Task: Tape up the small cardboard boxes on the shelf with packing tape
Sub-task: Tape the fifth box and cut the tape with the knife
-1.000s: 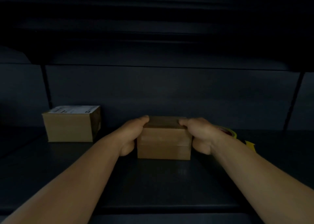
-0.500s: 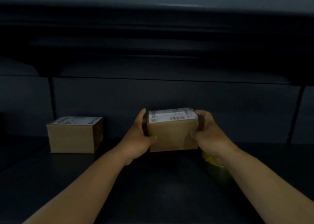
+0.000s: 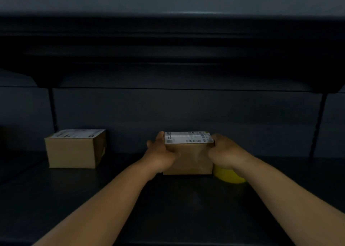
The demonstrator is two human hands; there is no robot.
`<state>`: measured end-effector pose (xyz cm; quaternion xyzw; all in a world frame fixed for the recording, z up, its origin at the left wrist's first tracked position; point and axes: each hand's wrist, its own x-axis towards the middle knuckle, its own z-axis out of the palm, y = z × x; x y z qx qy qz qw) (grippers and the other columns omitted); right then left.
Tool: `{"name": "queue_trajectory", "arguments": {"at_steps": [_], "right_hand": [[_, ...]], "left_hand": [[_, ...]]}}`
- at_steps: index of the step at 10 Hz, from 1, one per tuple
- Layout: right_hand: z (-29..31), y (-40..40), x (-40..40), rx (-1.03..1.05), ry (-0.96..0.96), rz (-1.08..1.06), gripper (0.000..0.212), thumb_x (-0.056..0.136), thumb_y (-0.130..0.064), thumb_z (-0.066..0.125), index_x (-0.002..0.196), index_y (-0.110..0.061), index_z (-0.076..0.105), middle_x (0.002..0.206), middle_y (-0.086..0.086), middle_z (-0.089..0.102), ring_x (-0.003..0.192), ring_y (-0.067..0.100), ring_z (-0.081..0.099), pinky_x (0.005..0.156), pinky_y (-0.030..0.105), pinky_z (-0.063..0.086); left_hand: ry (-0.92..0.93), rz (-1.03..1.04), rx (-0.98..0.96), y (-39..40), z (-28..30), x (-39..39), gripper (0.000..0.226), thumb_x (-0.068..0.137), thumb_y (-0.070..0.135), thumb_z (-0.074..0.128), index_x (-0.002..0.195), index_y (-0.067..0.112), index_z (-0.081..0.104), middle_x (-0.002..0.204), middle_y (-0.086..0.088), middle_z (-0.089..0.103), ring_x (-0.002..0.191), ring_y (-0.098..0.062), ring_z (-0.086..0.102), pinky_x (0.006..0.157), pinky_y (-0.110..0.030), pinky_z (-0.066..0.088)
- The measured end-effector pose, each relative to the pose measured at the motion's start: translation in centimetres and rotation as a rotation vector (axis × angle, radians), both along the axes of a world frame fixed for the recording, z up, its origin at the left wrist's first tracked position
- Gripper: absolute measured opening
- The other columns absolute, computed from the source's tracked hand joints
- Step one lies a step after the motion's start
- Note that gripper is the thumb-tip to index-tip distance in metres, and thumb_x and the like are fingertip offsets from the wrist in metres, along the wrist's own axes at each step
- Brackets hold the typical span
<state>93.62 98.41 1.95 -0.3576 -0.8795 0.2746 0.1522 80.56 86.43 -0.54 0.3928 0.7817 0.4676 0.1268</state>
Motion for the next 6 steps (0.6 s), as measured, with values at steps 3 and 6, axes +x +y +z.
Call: {"name": "queue_trajectory", "arguments": {"at_steps": [3,6], "right_hand": [[-0.4,1.6,1.0,0.134,-0.123,0.118,0.057,0.094,-0.017,0.036,0.149,-0.019,0.02,0.148,0.006,0.035,0.133,0.025,0.035,0.115,0.04,0.025],[-1.9,3.5,0.5,0.036,-0.034,0.115,0.063,0.096,-0.036,0.03,0.152,-0.024,0.002,0.153,0.008,0.027,0.136,0.028,0.032,0.114,0.042,0.025]], "left_hand": [[-0.031,0.107,0.008,1.7,-0.6,1.8,0.083,0.094,0.017,0.055,0.153,0.023,-0.003,0.15,-0.002,0.034,0.128,-0.015,0.04,0.091,-0.018,0.032],[-0.19,0.129,0.114,1.8,0.0,4.6,0.097,0.09,0.023,0.064,0.151,0.028,-0.011,0.152,0.001,0.03,0.128,-0.014,0.038,0.103,-0.027,0.033]]}}
